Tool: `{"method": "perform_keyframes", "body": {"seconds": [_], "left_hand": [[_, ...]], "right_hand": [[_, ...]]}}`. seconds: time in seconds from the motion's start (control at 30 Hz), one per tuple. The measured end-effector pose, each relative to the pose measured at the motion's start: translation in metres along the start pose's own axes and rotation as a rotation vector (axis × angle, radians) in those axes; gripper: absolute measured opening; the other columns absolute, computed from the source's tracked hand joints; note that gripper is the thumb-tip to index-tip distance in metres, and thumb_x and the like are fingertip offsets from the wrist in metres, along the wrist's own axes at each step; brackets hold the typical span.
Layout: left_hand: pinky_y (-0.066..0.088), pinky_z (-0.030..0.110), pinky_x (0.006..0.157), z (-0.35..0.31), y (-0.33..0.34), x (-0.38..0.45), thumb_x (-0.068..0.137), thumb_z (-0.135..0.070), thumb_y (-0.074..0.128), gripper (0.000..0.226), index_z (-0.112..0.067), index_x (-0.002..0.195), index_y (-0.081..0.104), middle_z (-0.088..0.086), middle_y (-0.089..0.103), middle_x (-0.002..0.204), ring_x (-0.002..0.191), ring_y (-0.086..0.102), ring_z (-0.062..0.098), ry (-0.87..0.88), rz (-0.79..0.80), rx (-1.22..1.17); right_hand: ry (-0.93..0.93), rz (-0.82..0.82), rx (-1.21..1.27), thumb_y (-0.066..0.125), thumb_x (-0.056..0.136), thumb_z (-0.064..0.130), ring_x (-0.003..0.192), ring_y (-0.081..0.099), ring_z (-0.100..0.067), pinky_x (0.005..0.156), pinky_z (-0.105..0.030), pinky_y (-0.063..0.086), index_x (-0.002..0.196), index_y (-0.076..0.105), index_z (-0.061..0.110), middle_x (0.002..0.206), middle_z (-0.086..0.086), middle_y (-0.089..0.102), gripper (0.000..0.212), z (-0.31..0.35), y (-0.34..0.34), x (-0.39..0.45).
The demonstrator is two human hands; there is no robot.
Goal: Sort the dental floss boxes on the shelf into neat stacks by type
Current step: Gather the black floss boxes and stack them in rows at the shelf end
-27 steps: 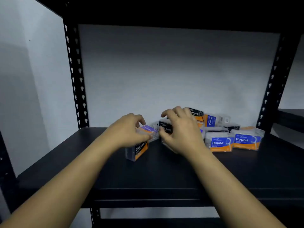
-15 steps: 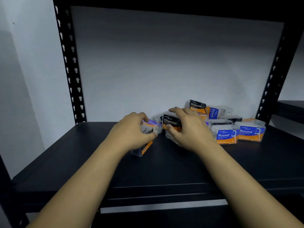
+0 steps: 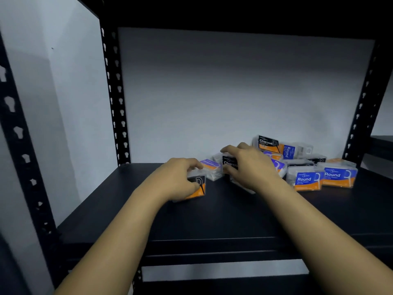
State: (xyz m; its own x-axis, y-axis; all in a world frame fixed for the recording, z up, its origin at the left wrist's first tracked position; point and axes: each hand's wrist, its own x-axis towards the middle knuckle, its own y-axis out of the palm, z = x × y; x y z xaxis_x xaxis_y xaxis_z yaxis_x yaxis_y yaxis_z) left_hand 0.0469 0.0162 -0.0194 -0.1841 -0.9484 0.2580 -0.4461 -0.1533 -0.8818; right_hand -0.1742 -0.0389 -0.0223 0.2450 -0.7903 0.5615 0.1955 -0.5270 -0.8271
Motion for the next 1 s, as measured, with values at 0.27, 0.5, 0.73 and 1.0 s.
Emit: {"method": "perform_keyframes", "body": {"seconds": [0.27, 0.5, 0.73, 1.0], "left_hand": [[0.053, 0.041, 0.092, 0.008, 0.0, -0.003, 0.088, -0.047, 0.066, 0.037, -0.047, 0.123, 0.057, -0.008, 0.062, 0.119, 0.105, 0.06, 0.015, 0.129, 0.023, 0.023], [0.053, 0.039, 0.092, 0.032, -0.018, -0.036, 0.089, -0.041, 0.064, 0.03, -0.047, 0.118, 0.057, -0.015, 0.063, 0.116, 0.106, 0.059, 0.009, 0.112, -0.011, 0.021], [0.05, 0.036, 0.096, 0.064, -0.049, -0.079, 0.094, -0.041, 0.062, 0.032, -0.05, 0.121, 0.05, -0.022, 0.06, 0.118, 0.108, 0.057, 0.003, 0.06, 0.03, 0.1], [0.052, 0.032, 0.081, 0.076, -0.072, -0.097, 0.097, -0.036, 0.061, 0.03, -0.052, 0.117, 0.045, -0.015, 0.061, 0.109, 0.086, 0.059, 0.006, -0.027, 0.109, 0.137]], "right_hand": [[-0.106, -0.005, 0.119, 0.06, 0.095, 0.048, 0.113, 0.059, -0.021, 0.079, -0.041, 0.055, 0.139, 0.054, 0.046, 0.119, 0.006, 0.06, 0.044, 0.01, -0.007, -0.006], [-0.149, 0.029, 0.27, 0.063, 0.095, 0.044, 0.11, 0.062, -0.019, 0.087, -0.04, 0.053, 0.134, 0.06, 0.044, 0.114, 0.006, 0.062, 0.039, 0.038, -0.009, -0.011], [-0.309, 0.156, 0.444, 0.063, 0.092, 0.043, 0.101, 0.062, -0.011, 0.089, -0.039, 0.053, 0.124, 0.058, 0.043, 0.109, 0.011, 0.067, 0.032, 0.083, 0.0, -0.02], [-0.35, 0.156, 0.526, 0.059, 0.082, 0.048, 0.099, 0.059, -0.008, 0.088, -0.037, 0.053, 0.125, 0.054, 0.044, 0.105, 0.015, 0.067, 0.044, 0.123, 0.008, -0.038]]}}
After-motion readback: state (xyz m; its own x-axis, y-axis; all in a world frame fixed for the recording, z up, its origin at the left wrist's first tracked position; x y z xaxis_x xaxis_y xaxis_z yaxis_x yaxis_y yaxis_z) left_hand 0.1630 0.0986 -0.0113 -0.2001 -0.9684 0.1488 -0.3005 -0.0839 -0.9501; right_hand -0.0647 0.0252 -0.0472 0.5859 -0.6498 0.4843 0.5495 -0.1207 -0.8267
